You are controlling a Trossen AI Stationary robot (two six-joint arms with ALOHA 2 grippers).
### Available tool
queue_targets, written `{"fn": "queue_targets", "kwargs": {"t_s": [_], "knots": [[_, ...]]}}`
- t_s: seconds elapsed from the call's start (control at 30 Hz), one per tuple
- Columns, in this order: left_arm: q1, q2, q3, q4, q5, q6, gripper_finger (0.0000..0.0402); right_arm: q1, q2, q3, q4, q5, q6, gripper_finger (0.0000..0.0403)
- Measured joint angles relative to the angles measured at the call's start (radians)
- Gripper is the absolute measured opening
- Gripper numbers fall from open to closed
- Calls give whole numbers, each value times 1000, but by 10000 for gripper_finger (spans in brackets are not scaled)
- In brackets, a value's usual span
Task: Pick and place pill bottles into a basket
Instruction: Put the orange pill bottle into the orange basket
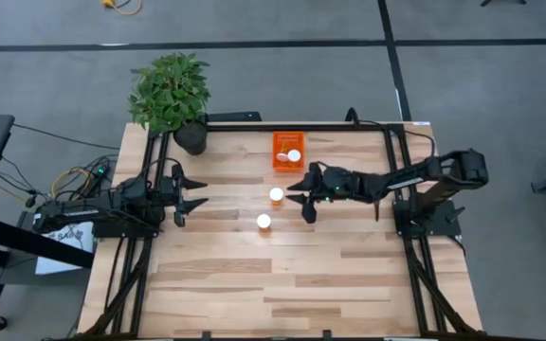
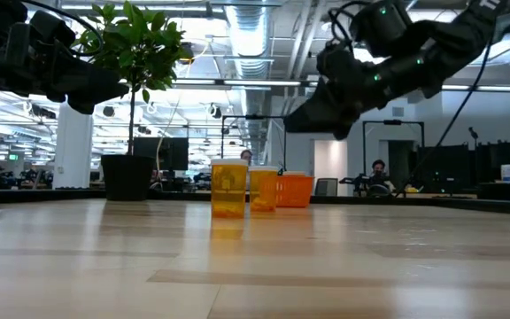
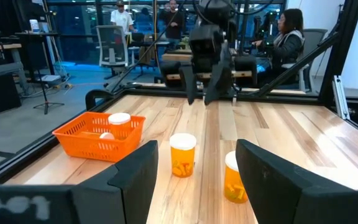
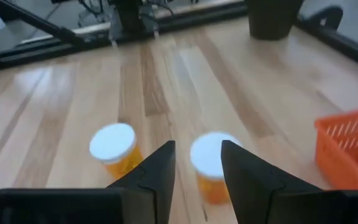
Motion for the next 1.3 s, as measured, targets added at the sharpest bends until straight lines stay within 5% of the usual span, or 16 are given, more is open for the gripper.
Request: {"fn": "queue_targets", "kwargs": {"t_s": [1.1,1.3], "knots": [[0,0,0,0,1,0,209,-18,0,-61,105,28,-48,124],[0,0,0,0,1,0,209,-21,90,-60,223,28,-49,161]]}}
